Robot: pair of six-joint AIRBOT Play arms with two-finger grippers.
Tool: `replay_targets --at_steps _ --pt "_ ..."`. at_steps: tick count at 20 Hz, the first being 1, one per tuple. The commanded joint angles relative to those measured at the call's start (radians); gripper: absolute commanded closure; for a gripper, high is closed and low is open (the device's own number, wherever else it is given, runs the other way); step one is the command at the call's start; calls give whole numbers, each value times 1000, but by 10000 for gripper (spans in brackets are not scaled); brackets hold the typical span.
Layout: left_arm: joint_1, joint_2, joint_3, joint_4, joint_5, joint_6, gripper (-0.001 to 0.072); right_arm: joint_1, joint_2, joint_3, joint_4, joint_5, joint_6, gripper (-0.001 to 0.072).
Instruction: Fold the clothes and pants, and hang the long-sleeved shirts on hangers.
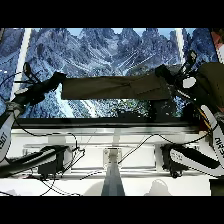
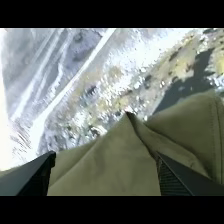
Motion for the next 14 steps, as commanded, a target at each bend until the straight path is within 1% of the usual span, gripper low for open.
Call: replay_targets --at_steps 1,2,4,6,7,9,10,12,14 --pt "43 -8 6 132 -11 8 12 1 -14 7 -42 27 -5 19" --pt "66 -9 16 251 -34 -74 13 1 -14 7 -42 36 -5 19" --pt "108 -23 71 528 -119 -309 13 1 -14 7 -42 55 -5 19" --pt "138 -74 175 733 -277 -460 13 1 -14 7 -42 58 -5 19" --pt "148 -111 232 768 -370 -499 13 1 -14 7 -42 58 -5 19" --pt "155 -206 333 739 -557 -491 13 1 -14 7 -42 66 -5 19" --pt "149 -254 371 717 -615 -476 12 1 -14 7 -42 74 -5 19" --pt "123 -329 403 702 -626 -445 13 1 -14 7 -42 103 -5 19" --pt "90 -380 415 703 -622 -381 13 1 -14 7 -43 137 -19 20"
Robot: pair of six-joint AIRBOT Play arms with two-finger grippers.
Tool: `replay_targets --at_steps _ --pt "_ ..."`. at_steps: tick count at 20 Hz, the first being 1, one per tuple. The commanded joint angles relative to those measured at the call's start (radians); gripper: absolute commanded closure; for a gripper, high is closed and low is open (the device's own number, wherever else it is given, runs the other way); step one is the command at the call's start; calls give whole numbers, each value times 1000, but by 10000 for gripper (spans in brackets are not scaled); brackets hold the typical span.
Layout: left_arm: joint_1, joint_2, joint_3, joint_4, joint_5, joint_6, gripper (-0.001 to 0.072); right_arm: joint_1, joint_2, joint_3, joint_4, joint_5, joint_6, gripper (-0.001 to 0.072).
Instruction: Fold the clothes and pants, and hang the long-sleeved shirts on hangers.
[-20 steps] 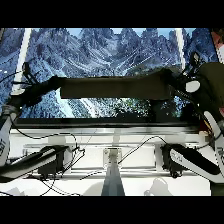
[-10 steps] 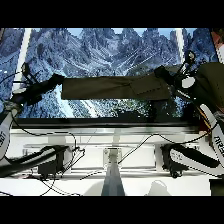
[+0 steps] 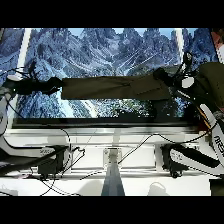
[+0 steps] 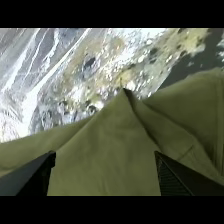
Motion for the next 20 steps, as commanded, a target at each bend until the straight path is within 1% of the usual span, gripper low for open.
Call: replay_targets --at_steps 1,2,3,4,5,6,7,8,9,10,11,12,13,14,16,17,20 --pt "-45 -105 52 32 -68 60 15 1 0 2 0 64 -53 21" --pt "-60 -111 52 32 -50 71 46 2 0 5 2 82 -100 21" --pt "-76 -111 53 31 -33 77 228 5 0 16 1 105 -140 22" --pt "-88 -111 61 32 -27 77 454 14 0 31 1 119 -168 22" --pt "-98 -110 77 32 -29 76 651 30 0 46 2 121 -188 34" --pt "-105 -109 102 32 -29 78 692 53 0 66 0 117 -193 128" --pt "-110 -107 136 32 -31 79 693 79 0 82 0 105 -200 287" --pt "-114 -102 176 33 -47 79 694 111 -2 99 0 88 -235 512" --pt "-120 -89 222 40 -78 79 694 142 -3 115 0 71 -266 614" --pt "-128 -68 265 62 -113 79 695 175 -8 134 1 56 -267 668" --pt "-140 -34 306 114 -148 74 695 208 -21 160 3 57 -263 699" --pt "-152 8 333 171 -174 67 694 239 -42 187 3 63 -235 700" --pt "-167 64 345 227 -192 64 695 270 -72 220 3 76 -177 700" --pt "-183 129 346 272 -207 64 694 301 -108 256 3 97 -142 700" --pt "-208 252 346 337 -222 64 694 376 -200 341 14 138 -122 700" --pt "-213 310 346 348 -224 64 694 418 -254 391 27 162 -122 699" --pt "-212 467 346 348 -234 64 693 544 -410 539 80 224 -75 699"
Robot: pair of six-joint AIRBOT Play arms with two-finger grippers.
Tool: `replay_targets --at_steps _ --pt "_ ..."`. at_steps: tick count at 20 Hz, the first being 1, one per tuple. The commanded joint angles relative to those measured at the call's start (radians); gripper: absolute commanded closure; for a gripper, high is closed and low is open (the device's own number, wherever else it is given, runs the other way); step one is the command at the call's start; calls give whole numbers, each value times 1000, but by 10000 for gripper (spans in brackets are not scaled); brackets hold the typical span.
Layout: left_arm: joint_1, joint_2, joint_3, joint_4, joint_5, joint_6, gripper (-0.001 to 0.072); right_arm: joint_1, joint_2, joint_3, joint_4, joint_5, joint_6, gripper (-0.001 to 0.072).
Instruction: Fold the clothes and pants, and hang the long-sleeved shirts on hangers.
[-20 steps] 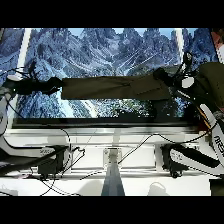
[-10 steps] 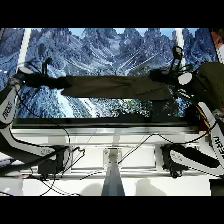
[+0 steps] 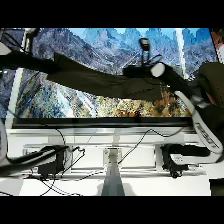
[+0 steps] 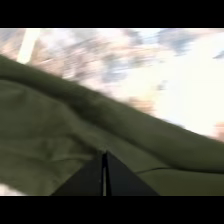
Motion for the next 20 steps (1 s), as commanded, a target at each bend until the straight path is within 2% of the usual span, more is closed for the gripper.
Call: replay_targets --at_steps 1,3,7,9,11,13,16,20 --pt "-8 181 8 48 -17 -3 693 161 -182 181 79 85 51 700" --pt "-9 233 8 43 -18 -3 693 257 -268 281 130 85 51 700" --pt "-11 237 6 -61 -17 -22 692 399 -390 476 142 52 63 699" --pt "-18 217 2 -117 -18 -22 692 420 -395 509 140 -15 72 700" --pt "-33 189 2 -160 -18 -23 692 397 -394 534 101 -1 71 700" --pt "-66 153 2 -212 -18 -26 692 339 -386 544 4 92 71 700" --pt "-149 90 2 -307 -17 -26 692 190 -360 544 -159 304 70 700" --pt "-328 -31 2 -463 48 -26 692 -73 -291 544 -245 565 70 700"
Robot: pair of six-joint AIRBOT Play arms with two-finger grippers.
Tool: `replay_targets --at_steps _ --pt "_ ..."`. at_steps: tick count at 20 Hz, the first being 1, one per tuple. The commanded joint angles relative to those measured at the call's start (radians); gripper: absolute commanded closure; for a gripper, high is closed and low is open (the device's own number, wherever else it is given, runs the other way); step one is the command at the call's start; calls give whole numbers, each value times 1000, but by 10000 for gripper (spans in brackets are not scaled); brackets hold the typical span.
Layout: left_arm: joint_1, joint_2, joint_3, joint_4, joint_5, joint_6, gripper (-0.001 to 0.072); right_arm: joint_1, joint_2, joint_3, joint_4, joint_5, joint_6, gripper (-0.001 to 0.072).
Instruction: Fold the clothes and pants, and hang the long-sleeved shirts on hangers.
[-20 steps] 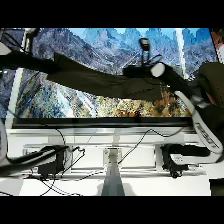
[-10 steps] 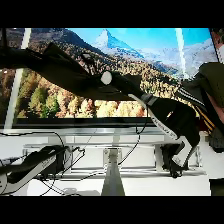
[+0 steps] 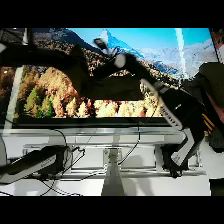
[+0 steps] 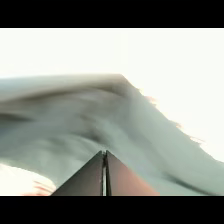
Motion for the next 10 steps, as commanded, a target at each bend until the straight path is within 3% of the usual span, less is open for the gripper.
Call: replay_targets --at_steps 1,7,8,9,10 --pt "-157 -105 0 -178 89 0 692 -225 61 4 -87 238 0 699" --pt "-549 -340 0 -583 569 1 673 -549 183 4 -85 343 1 699" --pt "-605 -375 0 -589 635 10 474 -585 190 4 -86 360 0 699" --pt "-641 -405 0 -573 672 54 85 -620 192 3 -92 383 -4 700" --pt "-661 -431 0 -557 698 91 17 -650 191 -2 -108 407 -5 698"
